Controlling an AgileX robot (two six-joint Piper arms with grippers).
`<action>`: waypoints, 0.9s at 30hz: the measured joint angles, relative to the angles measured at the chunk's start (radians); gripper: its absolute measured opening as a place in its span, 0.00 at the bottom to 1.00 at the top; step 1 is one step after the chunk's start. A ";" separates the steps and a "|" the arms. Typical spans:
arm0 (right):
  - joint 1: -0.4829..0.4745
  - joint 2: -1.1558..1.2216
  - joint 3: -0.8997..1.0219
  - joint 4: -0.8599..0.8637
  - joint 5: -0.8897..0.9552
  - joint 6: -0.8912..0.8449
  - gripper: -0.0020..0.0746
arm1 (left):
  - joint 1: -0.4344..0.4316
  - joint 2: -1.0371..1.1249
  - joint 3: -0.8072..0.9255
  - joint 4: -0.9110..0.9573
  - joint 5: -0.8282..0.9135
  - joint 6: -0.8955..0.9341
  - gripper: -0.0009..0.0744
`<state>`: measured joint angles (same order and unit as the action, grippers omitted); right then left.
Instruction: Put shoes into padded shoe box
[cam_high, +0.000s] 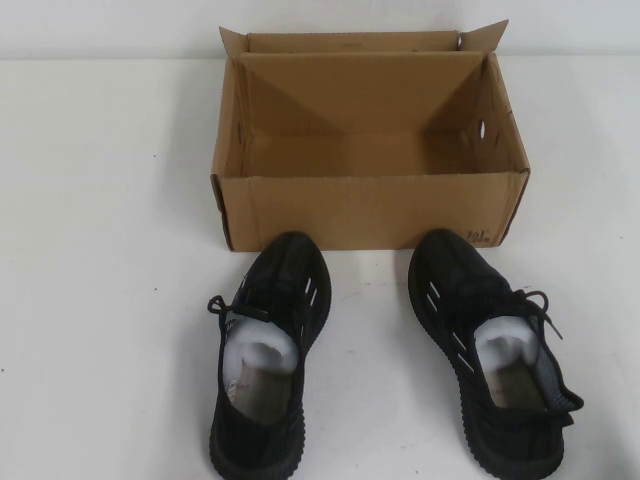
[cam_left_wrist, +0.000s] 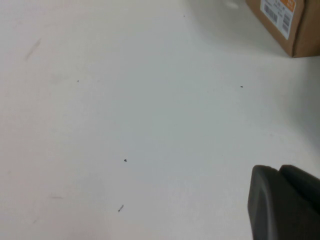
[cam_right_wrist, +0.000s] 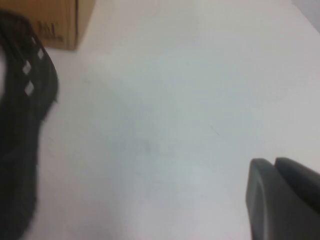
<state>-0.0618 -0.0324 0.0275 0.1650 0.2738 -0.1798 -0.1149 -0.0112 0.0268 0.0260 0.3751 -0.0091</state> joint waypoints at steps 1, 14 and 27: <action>0.000 0.000 0.000 0.078 -0.014 0.000 0.02 | 0.000 0.000 0.000 0.000 0.000 0.000 0.01; 0.000 0.000 0.000 0.736 -0.233 -0.042 0.02 | 0.000 0.000 0.000 0.000 0.000 0.000 0.01; 0.000 0.305 -0.268 0.700 0.182 -0.037 0.02 | 0.000 0.000 0.000 0.000 0.000 0.000 0.01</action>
<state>-0.0618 0.2728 -0.2407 0.8655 0.4554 -0.2167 -0.1149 -0.0112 0.0268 0.0260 0.3751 -0.0091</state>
